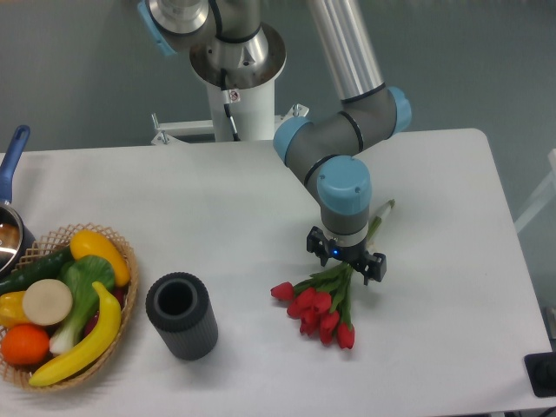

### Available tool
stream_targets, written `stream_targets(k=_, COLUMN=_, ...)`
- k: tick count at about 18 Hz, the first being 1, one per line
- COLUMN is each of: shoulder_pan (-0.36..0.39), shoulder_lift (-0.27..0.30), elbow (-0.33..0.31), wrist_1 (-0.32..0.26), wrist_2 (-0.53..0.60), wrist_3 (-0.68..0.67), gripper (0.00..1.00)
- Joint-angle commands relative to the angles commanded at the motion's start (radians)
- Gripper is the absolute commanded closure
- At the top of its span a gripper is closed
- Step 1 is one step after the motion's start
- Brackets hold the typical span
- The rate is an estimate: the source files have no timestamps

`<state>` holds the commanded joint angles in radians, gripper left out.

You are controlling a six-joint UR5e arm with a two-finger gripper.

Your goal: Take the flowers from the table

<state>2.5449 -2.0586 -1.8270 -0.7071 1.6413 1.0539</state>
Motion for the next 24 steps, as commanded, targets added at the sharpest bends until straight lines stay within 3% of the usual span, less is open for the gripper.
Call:
stream_targets(k=1, shoulder_pan=0.000, shoulder_lift=0.003, elbow=0.000, wrist_1=0.000, wrist_2=0.006, wrist_3=-0.008, gripper=1.00)
stream_targets(k=11, shoulder_pan=0.011, shoulder_lift=0.081, elbow=0.017, wrist_1=0.000, wrist_2=0.071, wrist_3=-0.012, gripper=1.00)
stream_targets(k=14, shoulder_pan=0.040, shoulder_lift=0.095, elbow=0.058, wrist_1=-0.005, wrist_2=0.063, wrist_3=-0.023, gripper=1.00)
stream_targets(k=16, shoulder_pan=0.052, shoulder_lift=0.103, elbow=0.104, wrist_1=-0.037, wrist_2=0.052, wrist_3=-0.026, gripper=1.00)
stream_targets(k=21, shoulder_pan=0.055, shoulder_lift=0.098, elbow=0.213, wrist_1=-0.190, wrist_2=0.031, wrist_3=-0.028, gripper=1.00)
stream_targets(k=24, shoulder_pan=0.057, shoulder_lift=0.100, elbow=0.229, wrist_1=-0.213, wrist_2=0.032, wrist_3=-0.029, gripper=1.00)
